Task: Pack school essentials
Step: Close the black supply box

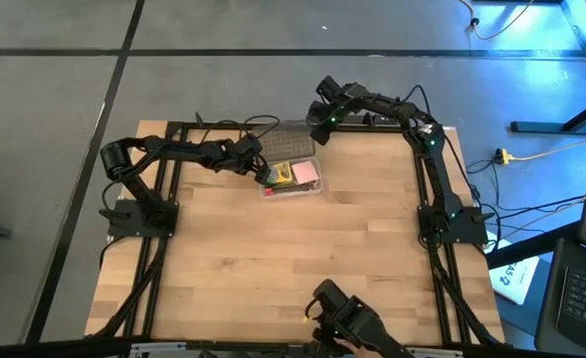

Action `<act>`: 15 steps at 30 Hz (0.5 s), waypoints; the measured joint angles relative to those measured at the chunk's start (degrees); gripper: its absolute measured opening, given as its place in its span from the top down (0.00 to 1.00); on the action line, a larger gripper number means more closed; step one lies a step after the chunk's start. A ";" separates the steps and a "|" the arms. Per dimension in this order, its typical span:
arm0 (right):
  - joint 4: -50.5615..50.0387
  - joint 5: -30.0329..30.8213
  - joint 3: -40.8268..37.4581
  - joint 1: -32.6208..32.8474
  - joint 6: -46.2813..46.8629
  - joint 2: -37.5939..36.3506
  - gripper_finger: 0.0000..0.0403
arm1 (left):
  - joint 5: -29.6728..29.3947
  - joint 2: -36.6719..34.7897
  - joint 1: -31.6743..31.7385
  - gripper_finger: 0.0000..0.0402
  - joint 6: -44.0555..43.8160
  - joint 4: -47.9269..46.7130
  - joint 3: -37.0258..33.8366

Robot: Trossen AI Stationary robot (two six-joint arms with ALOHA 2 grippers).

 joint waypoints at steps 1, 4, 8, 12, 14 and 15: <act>0.00 -0.20 0.00 0.01 -0.34 -0.06 0.74 | -0.02 0.00 0.00 0.01 0.00 -0.07 0.00; -0.15 -0.28 0.00 0.03 -1.40 -0.41 0.74 | -0.04 0.00 0.00 0.01 0.01 -0.11 0.00; -0.20 -1.05 0.00 0.09 -2.57 -2.00 0.74 | -0.10 0.00 0.01 0.01 0.01 -0.14 0.00; -0.17 -2.19 0.00 0.30 -2.90 -3.93 0.74 | -0.28 0.02 0.02 0.01 0.00 -0.09 0.00; -0.24 -3.75 0.00 0.32 -3.00 -4.50 0.74 | -0.29 0.02 0.02 0.01 0.01 -0.10 0.00; -0.28 -4.43 0.00 0.34 -3.12 -4.64 0.74 | -0.29 0.02 0.02 0.01 0.03 -0.10 0.00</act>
